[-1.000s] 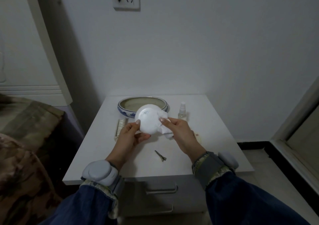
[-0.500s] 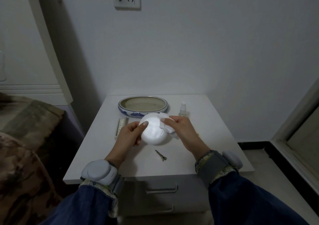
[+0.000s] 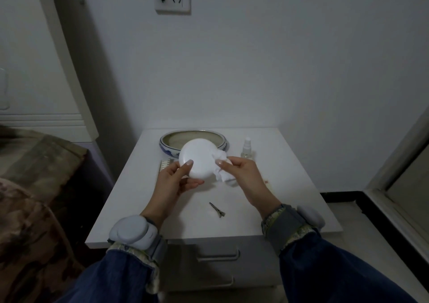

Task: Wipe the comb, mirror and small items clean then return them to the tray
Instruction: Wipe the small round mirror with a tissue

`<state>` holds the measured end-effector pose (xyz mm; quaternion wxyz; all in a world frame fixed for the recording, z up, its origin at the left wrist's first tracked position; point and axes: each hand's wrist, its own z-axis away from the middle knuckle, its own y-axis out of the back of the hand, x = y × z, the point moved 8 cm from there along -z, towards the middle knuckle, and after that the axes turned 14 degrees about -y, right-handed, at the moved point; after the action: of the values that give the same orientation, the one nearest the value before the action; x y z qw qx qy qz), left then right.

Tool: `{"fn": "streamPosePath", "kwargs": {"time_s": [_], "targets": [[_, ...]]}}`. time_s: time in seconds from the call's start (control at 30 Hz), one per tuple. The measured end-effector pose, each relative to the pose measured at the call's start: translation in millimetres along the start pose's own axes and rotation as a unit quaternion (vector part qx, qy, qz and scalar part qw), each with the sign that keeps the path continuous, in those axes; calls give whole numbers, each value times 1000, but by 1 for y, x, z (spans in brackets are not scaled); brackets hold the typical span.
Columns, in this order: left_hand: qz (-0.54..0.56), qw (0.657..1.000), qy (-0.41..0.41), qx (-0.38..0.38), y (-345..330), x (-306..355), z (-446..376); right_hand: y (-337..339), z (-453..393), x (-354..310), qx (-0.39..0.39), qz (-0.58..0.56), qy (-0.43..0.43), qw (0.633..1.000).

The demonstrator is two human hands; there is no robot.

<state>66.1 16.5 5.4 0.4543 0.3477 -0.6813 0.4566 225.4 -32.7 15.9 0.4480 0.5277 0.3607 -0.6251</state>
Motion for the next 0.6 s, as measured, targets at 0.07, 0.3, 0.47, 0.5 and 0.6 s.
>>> {"fn": "streamPosePath", "kwargs": {"time_s": [0.07,0.3,0.47,0.5,0.6], "targets": [[5,1000,-9,-7,-2,1,-1,5,0,-2,19,-34,2,999],[-67,994,-28,-81,-12,-3,0,15,6,-21,194,145,141,960],[-83,990,-32,-108,-14,-4,2,-24,21,-25,163,340,307,874],[-90,989,-31,-110,-14,-4,2,-19,19,-26,171,322,301,881],[-111,986,-32,-118,-13,-5,2,4,8,-28,205,251,243,914]]}}
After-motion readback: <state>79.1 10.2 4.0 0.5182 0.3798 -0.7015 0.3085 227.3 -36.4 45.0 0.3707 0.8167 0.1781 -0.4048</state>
